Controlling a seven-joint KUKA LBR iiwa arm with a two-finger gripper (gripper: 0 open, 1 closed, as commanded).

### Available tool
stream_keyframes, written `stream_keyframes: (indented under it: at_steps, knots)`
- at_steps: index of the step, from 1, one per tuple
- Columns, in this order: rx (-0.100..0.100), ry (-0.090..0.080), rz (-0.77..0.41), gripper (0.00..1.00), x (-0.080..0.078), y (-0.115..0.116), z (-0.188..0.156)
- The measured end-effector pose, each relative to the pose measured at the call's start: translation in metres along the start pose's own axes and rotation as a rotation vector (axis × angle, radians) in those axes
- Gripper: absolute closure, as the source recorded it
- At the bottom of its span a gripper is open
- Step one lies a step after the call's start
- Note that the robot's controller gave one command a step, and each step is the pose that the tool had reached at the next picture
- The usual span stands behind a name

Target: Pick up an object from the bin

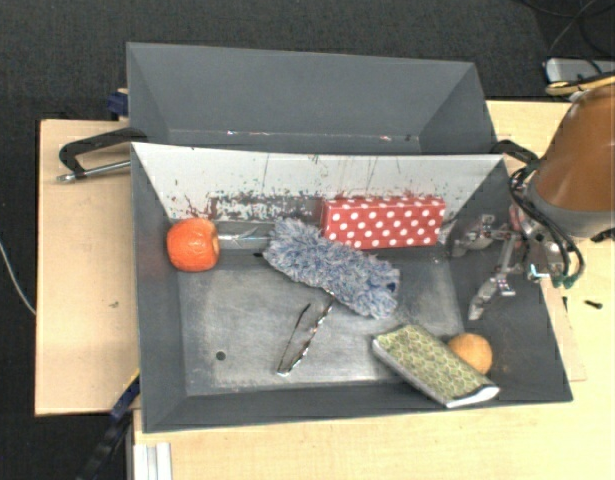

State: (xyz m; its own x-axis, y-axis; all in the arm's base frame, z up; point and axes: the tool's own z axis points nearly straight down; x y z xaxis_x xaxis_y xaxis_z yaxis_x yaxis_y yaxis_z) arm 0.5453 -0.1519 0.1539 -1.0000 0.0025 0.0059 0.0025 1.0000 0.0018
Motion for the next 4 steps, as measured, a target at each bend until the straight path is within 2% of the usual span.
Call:
stream_keyframes:
  at_steps: [1,2,3,4]
  knots:
    - [0.006,-0.014,-0.014,0.0,-0.014,0.033,0.022]
    - [0.001,-0.009,-0.068,0.0,-0.035,0.116,0.083]
    - [0.001,-0.009,0.044,0.0,-0.025,0.113,0.032]
    - [0.001,-0.009,-0.058,0.0,-0.029,0.118,0.083]
